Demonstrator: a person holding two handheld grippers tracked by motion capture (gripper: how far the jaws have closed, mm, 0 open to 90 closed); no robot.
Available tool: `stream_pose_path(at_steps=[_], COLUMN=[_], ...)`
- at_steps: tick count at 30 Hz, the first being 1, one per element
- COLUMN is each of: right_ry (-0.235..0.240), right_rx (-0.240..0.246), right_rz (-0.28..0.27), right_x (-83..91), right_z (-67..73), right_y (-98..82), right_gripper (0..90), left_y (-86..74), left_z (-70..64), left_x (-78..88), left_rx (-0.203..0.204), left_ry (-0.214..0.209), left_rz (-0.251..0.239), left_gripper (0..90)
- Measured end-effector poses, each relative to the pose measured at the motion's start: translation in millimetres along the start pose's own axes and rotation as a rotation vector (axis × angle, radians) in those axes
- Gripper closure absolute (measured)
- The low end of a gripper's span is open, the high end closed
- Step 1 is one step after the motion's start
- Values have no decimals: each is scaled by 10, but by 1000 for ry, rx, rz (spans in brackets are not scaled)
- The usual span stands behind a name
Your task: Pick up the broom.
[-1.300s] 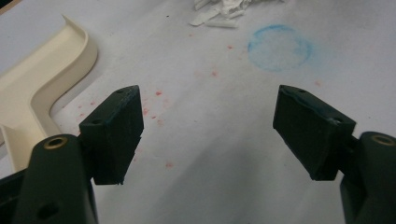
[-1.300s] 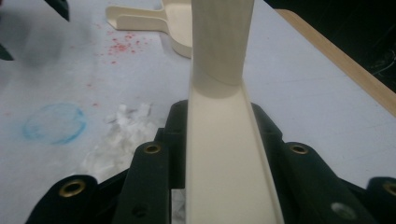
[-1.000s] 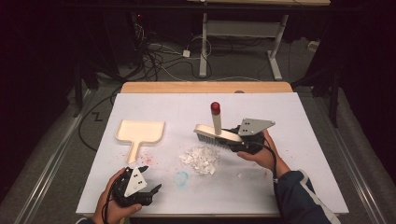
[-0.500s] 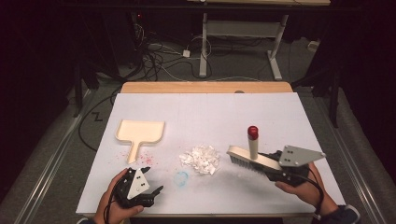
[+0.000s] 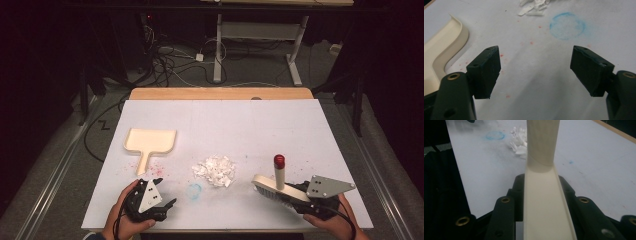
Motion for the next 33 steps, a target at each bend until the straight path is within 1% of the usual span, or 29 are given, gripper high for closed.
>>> stream_pose_path(at_steps=[3,9,12,13,14,16,18,19,20,21,23,25,26,28,30,33], right_ry=[-6,-14,-2,-7,-4,-13,-8,-22,-23,-15,-33,-35,-49,-51,-69,-82], right_rx=[22,12,15,24,26,24,16,11,5,-8,-12,-14,-18,-22,-21,-35], right_rz=[-11,-76,-100,-102,-103,-115,-120,-127,-138,-149,-171,-179,-176,-174,-167,-172], right_x=[-168,-498,-656,-696,-725,-745,-726,-701,-666,-625,-525,-423,-375,-289,-204,-102], right_z=[7,-55,-58,-58,-54,-57,-58,-69,-80,-84,-104,-99,-104,-90,-88,-103], right_y=[65,281,415,451,480,522,531,541,555,571,604,609,597,564,530,495], right_gripper=[678,679,679,679,679,679,678,678,678,678,678,677,677,677,677,677], left_y=[-2,-3,-5,-8,-16,-32,-43,-45,-44,-41,-41,-45,-47,-43,-34,-22], left_z=[28,61,44,38,39,44,64,75,80,80,79,85,92,101,106,98], left_x=[9,24,24,22,22,22,32,40,48,57,70,74,75,77,81,78], left_rx=[14,25,14,15,10,13,20,26,29,30,25,22,23,29,27,25], left_ry=[5,13,14,12,12,14,17,21,23,25,31,41,45,45,48,47], left_rz=[-5,-10,-5,-4,0,3,1,-1,-5,-9,-9,-3,-2,-5,-8,-10], left_gripper=[231,231,231,231,231,231,231,231,231,231,230,230,230,230,230,228])
Point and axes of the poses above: each handheld gripper's, and its own axes: x roughly backward along the jaws, y roughly out of its top, z roughly to its left, the point moved 10 cm from there along -x, roughly forward along the jaws, and after that the axes turned 3 degrees about x, right-handed, at the moved point
